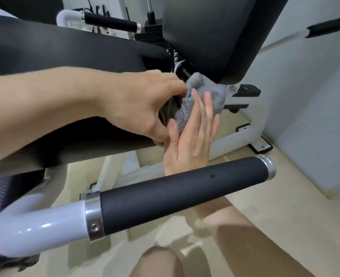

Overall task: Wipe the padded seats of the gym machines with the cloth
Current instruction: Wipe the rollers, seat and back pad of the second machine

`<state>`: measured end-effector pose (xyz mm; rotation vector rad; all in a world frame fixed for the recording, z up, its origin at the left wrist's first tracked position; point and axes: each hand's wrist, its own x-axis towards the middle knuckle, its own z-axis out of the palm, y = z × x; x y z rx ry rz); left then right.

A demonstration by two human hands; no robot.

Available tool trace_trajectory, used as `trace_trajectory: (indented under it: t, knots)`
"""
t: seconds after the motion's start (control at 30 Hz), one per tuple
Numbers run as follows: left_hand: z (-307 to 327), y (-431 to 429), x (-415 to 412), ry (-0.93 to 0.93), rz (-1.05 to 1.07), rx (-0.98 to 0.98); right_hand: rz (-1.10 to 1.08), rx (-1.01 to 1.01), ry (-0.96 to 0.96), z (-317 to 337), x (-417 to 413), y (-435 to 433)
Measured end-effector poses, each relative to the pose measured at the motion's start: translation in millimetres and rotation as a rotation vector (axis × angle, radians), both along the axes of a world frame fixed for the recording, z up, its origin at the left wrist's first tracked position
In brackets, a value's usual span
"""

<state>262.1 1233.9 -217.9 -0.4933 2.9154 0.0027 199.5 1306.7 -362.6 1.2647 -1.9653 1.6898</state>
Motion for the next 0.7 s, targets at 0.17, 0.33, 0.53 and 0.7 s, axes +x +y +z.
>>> trace_trajectory:
  t: [0.17,0.33,0.53,0.7]
  knots:
    - [18.9,-14.6,21.7,-0.022,0.213,0.192,0.532,0.297,0.512,34.7,-68.4,4.5]
    - [12.0,-3.0,51.6,0.186,0.354,0.183,0.826,0.754,0.608,76.3,-94.0,-3.3]
    - [21.9,27.7,88.3,0.318,0.582,0.061,0.786,1.003,0.581,104.8,-52.3,0.1]
    - [45.9,42.6,118.0,0.236,0.723,0.025,0.783,1.054,0.462,124.3,-2.4,10.6]
